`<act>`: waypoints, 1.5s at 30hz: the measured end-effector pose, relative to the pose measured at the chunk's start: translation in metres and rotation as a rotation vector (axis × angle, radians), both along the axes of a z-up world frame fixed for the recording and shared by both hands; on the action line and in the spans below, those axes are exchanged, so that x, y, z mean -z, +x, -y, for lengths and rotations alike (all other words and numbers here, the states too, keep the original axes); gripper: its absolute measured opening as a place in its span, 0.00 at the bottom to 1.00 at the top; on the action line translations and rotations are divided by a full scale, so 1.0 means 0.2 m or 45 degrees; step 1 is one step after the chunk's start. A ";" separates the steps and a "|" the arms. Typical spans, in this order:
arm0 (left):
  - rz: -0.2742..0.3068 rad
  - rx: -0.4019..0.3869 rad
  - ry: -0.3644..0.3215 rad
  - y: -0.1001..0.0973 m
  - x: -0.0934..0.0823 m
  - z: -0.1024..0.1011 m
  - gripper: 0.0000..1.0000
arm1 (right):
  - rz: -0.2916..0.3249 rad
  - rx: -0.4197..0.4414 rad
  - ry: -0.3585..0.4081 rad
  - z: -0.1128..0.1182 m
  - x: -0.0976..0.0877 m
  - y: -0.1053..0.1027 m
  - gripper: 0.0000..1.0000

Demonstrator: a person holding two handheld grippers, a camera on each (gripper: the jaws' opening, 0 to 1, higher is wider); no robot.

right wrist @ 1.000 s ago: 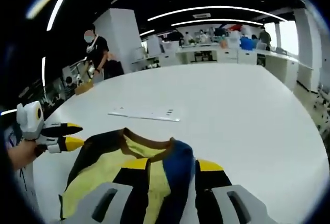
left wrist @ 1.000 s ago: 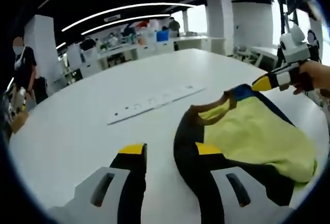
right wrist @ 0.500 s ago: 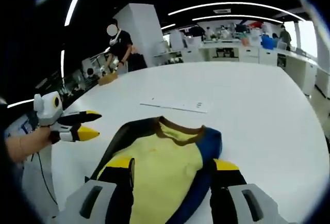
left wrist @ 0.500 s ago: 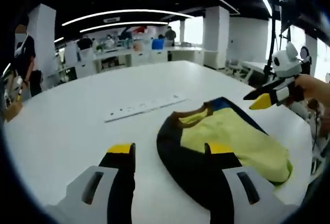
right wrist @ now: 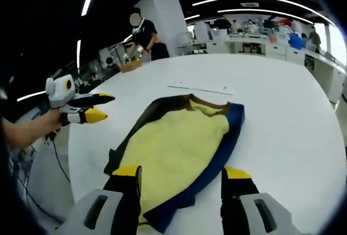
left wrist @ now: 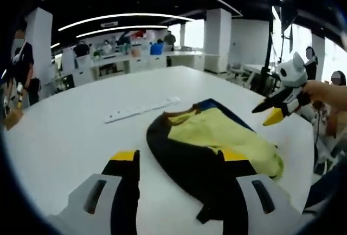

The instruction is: Fold the garment on the visible template until the final outline fits inside the template.

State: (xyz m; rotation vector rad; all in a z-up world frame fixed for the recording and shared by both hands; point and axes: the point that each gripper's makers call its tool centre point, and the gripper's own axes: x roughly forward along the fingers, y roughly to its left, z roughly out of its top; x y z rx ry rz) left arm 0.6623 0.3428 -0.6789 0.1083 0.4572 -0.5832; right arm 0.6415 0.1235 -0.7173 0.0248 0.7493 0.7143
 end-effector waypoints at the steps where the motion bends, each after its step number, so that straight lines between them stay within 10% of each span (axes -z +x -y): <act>1: -0.007 0.006 0.000 -0.03 0.01 0.01 0.55 | -0.007 -0.015 -0.001 0.00 0.01 -0.03 0.55; 23: -0.142 0.042 0.011 -0.39 0.29 0.06 0.41 | 0.006 -0.222 -0.144 0.01 0.20 -0.35 0.32; 45: -0.206 0.171 0.224 -0.54 0.53 0.15 0.22 | 0.119 -0.328 -0.306 0.03 0.29 -0.40 0.14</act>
